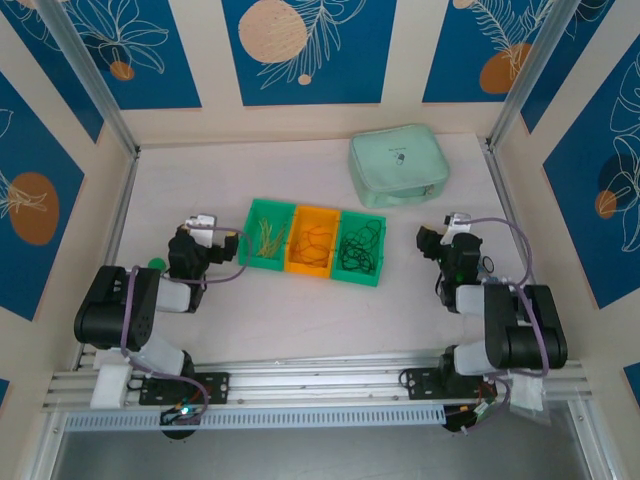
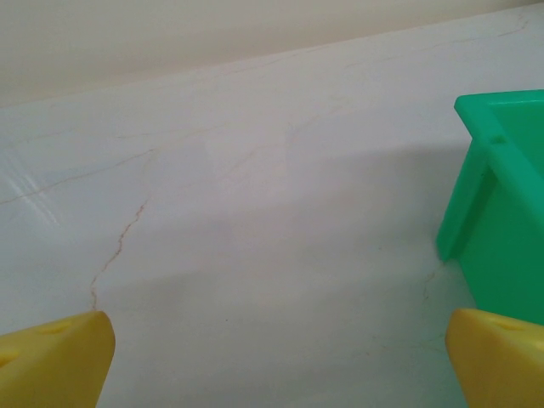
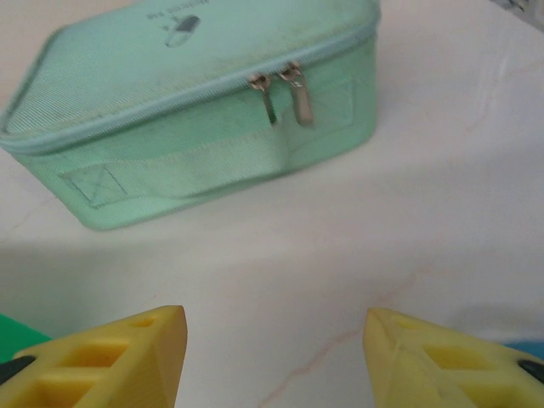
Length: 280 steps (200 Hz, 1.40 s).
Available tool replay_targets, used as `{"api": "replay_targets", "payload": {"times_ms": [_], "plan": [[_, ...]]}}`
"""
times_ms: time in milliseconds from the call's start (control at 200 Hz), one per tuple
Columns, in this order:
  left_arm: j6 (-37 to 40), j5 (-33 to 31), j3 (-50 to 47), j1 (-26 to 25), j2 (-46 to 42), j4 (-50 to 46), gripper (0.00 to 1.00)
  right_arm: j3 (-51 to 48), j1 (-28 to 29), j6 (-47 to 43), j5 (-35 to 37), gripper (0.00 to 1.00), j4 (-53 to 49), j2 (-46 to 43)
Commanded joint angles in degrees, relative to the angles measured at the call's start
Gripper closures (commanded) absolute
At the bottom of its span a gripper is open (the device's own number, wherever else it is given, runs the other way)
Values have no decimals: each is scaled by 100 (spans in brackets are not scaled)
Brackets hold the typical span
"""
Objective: Untangle the cables
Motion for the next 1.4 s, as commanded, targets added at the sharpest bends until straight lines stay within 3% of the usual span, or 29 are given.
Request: {"api": "replay_targets", "payload": {"times_ms": [0, 40, 230, 510, 540, 580, 1396], "plan": [[-13, 141, 47, 19, -56, -51, 1, -106, 98, -339, -190, 42, 1394, 591], [-14, 136, 48, 20, -57, -49, 1, -92, 126, -372, -173, 42, 1563, 715], [-23, 104, 211, 19, -44, -345, 1, 674, 294, -539, 2, 40, -123, 585], [-31, 30, 222, 19, -52, -372, 1, 614, 294, -543, -44, 31, 70, 627], [-32, 31, 216, 19, -52, -366, 1, 612, 294, -548, -44, 25, 38, 607], [-33, 30, 220, 19, -46, -368, 1, 610, 294, -540, -34, 0, 71, 623], [-45, 39, 228, 21, -43, -390, 1, 583, 452, -751, -37, 2, 142, 631]]}}
